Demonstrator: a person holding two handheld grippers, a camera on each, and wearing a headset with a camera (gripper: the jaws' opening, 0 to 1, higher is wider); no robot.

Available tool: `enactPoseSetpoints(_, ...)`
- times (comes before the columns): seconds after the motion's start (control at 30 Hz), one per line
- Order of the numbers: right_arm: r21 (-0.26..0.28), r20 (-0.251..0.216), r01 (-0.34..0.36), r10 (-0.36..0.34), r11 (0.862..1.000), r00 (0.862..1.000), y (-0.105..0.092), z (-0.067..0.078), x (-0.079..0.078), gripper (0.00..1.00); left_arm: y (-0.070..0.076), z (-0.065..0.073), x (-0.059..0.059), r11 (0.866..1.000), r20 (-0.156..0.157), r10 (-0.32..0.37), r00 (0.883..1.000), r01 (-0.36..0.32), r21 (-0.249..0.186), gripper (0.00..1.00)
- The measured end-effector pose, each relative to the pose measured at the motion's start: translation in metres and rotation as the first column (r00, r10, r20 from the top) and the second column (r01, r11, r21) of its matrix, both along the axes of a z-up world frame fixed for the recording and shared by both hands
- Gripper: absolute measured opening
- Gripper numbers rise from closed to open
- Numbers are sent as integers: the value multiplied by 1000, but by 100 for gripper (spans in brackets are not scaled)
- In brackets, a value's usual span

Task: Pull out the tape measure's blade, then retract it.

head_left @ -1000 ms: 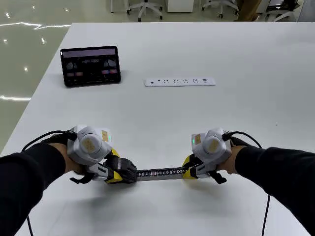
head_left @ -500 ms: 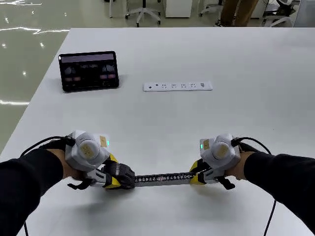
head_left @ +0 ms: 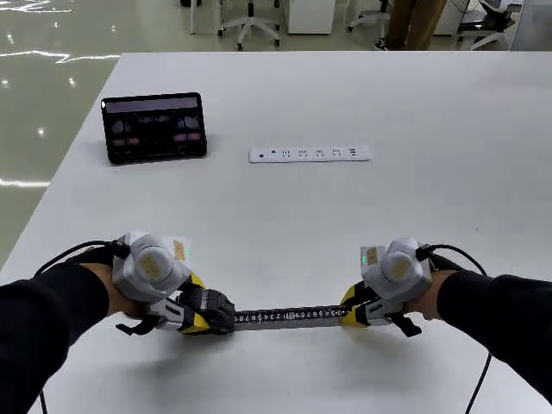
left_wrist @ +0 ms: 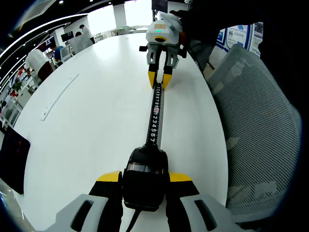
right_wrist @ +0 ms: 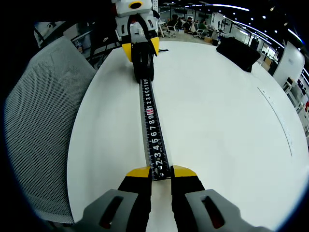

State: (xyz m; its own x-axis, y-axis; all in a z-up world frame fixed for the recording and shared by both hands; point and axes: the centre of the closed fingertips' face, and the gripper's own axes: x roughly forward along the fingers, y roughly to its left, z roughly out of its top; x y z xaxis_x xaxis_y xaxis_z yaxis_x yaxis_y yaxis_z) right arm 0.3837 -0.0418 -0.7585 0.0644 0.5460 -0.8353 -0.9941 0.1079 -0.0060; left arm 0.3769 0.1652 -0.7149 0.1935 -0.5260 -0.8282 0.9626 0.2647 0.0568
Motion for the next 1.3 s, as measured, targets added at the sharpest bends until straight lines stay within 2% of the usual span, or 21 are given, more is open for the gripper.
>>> enactPoseSetpoints(0.17,-11,0,10,-10,1000,1000,-9,-1,0,10,-1,0,0,1000,1,-3,1000,3,1,30)
enactPoseSetpoints(1.3,-20,-25,50,-50,999,998,-32,-1,-3,10,-1,0,0,1000,3,-5,1000,5,1,30)
